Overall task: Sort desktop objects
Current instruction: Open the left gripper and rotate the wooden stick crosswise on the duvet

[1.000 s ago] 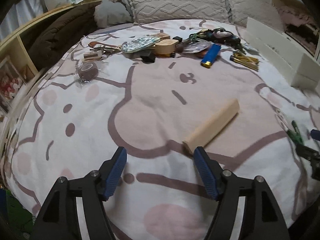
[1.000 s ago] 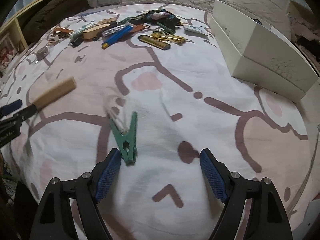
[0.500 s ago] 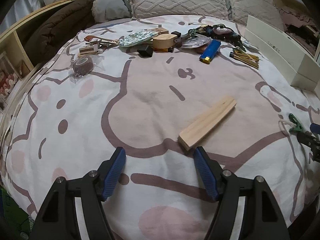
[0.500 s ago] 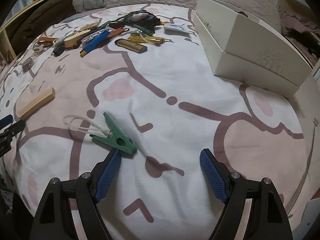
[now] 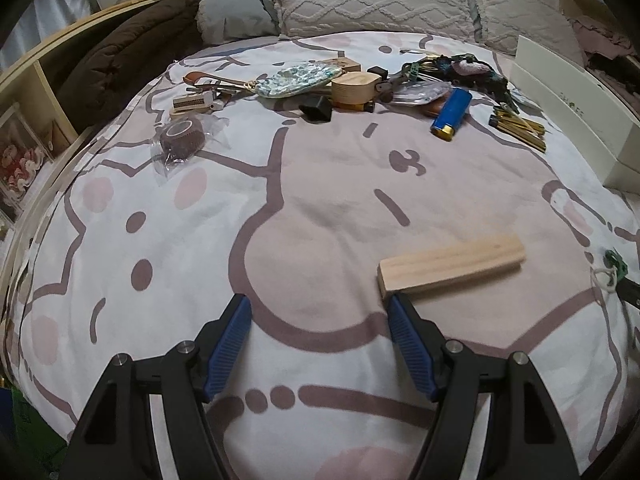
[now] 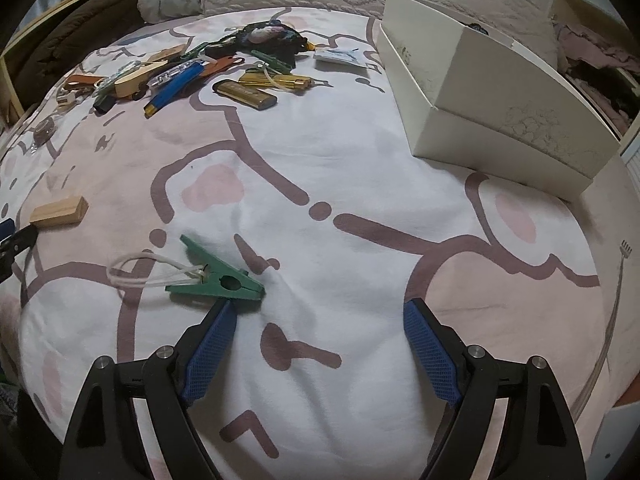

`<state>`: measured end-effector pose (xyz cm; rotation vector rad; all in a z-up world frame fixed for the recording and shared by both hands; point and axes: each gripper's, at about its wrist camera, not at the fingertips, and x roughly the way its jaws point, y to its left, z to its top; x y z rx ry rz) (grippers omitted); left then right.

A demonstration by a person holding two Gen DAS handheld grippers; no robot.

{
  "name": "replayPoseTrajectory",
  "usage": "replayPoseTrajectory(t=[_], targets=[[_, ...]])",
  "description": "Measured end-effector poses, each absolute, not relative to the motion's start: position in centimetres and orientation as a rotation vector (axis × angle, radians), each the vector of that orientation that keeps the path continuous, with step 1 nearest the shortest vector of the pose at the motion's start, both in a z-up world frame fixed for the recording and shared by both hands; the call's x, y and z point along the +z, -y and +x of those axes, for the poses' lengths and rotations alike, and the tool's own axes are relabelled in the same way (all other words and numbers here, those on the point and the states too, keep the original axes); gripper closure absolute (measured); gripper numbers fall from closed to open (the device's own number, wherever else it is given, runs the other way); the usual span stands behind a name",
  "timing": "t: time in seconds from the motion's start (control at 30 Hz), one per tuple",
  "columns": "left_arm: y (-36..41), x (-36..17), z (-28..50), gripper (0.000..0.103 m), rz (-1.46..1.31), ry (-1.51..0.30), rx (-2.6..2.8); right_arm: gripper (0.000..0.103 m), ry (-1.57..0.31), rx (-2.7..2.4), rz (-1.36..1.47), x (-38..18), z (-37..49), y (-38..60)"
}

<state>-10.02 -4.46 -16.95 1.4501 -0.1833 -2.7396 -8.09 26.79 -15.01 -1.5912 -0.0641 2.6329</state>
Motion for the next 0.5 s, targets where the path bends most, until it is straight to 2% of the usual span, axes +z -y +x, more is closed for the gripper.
replayPoseTrajectory(t=[0.33, 0.4, 0.5], targets=[[4.7, -17.2, -11.3, 0.03, 1.455, 0.162, -2.743, 0.018, 0.051, 2.615, -1.588, -14.9, -8.4, -27.7], [4.8, -17.3, -11.0, 0.019, 1.463, 0.145, -2.757, 0.018, 0.043, 2.611, -1.584, -15.0, -8.6, -27.8], [4.8, -17.4, -10.3, 0.013, 1.476, 0.11, -2.79, 0.018, 0.035, 2.61, -1.58, -15.0, -8.6, -28.0]])
